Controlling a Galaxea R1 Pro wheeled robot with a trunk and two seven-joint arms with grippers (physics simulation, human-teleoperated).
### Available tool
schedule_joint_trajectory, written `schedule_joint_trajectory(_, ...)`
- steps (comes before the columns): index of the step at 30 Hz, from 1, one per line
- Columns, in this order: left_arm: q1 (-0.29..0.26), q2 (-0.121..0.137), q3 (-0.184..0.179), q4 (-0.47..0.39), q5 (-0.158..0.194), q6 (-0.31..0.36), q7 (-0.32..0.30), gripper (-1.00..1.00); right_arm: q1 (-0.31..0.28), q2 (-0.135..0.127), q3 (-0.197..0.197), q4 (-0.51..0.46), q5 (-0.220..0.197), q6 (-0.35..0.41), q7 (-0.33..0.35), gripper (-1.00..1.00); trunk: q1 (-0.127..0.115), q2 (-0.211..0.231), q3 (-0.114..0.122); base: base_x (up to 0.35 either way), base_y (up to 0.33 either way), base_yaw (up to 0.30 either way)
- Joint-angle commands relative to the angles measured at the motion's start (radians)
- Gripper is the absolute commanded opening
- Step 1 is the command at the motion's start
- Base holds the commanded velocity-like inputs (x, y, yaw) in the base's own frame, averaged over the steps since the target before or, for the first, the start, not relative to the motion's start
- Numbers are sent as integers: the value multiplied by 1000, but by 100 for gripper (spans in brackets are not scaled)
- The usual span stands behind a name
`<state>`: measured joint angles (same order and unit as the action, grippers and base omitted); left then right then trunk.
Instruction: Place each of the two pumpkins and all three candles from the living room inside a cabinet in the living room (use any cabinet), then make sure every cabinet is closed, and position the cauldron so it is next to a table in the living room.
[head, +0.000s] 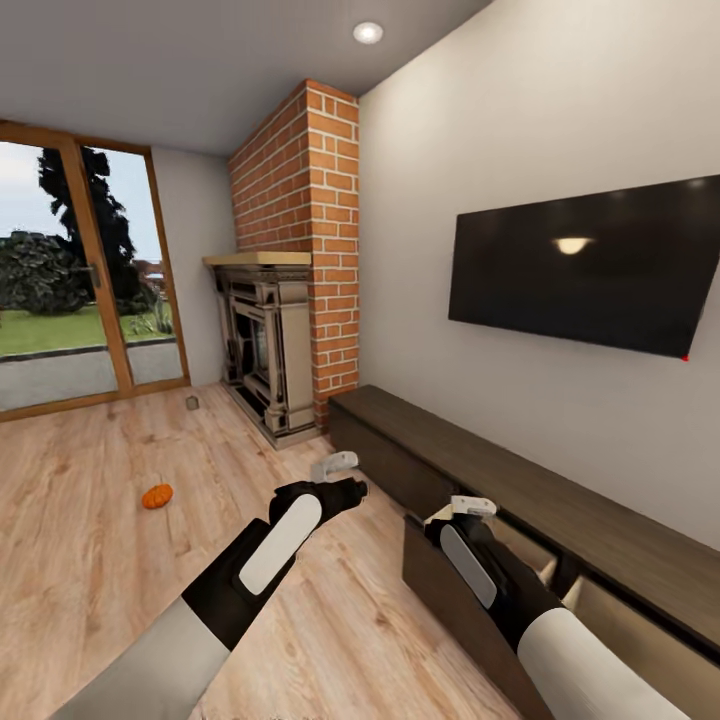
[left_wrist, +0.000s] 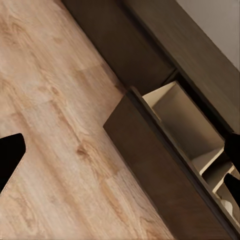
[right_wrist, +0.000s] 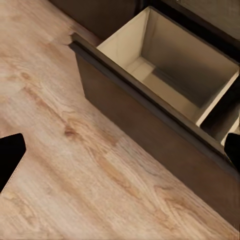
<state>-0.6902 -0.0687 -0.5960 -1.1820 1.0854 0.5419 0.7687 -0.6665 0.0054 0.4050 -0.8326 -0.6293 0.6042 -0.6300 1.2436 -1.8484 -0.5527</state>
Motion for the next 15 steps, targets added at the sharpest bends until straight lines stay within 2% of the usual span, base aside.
schedule_joint_trajectory(1, -1, 0, -1, -1, 7, 1, 8, 100, -1, -1, 2, -1, -10, 1, -9, 100, 0, -1, -1, 0, 0, 288)
schedule_joint_trajectory(5, -2, 2, 0, -1, 7, 1, 9, 100, -1, -1, 2, -1, -11, 1, -8, 100, 0, -1, -1, 0, 0, 288)
schedule_joint_trajectory(10, -2, 24, 1, -2, 8, 1, 8, 100, -1, -1, 2, -3, -10, 1, -8, 100, 0, -1, -1, 0, 0, 275)
schedule_joint_trajectory(15, -2, 28, 1, -2, 9, 1, 8, 100, -1, -1, 3, -3, -10, 2, -8, 100, 0, -1, -1, 0, 0, 267)
